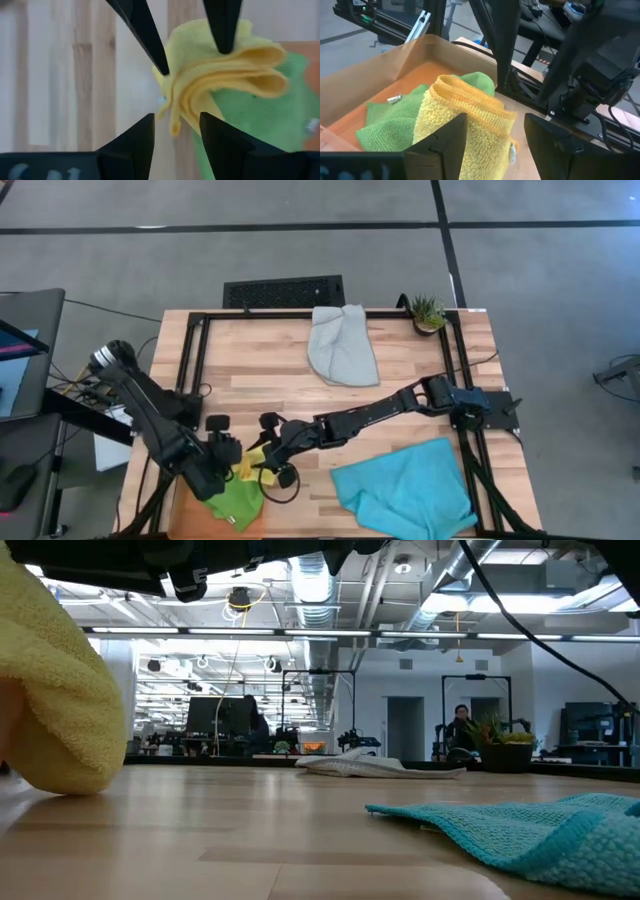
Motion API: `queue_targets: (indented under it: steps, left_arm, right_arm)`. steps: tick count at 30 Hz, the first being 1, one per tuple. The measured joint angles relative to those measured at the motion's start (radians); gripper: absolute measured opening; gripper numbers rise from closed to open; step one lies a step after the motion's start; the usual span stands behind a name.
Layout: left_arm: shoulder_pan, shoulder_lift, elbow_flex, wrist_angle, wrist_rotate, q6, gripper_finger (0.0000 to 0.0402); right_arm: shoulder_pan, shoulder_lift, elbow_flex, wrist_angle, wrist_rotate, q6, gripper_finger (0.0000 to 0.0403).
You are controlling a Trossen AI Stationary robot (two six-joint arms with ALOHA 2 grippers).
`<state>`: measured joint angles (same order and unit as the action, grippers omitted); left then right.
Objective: Fold microfiber towels
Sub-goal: Put the folded yellow towel into the orange bin
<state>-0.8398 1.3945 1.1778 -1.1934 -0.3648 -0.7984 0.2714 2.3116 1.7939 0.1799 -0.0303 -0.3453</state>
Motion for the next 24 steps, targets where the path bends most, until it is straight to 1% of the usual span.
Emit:
queue_targets:
  steps: [4,12,19,24]
  left_arm:
    - [0.000,0.035,0.000,0.000,-0.040,0.033,0.0151]
    - [0.000,0.024,0.000,0.084,-0.039,0.079,0.0151]
    - [0.018,0.032,-0.006,0.089,-0.040,0.089,0.0151]
    - [0.034,0.031,-0.050,0.186,-0.016,0.156,0.0151]
  right_arm:
    - [0.001,0.000,0.000,0.000,0.000,-0.001,0.0221]
    - [0.001,0.000,0.000,0.000,0.000,-0.002,0.0221]
    - [0.001,0.000,0.000,0.001,0.000,-0.003,0.0221]
    - [0.001,0.000,0.000,-0.001,-0.001,-0.004,0.0221]
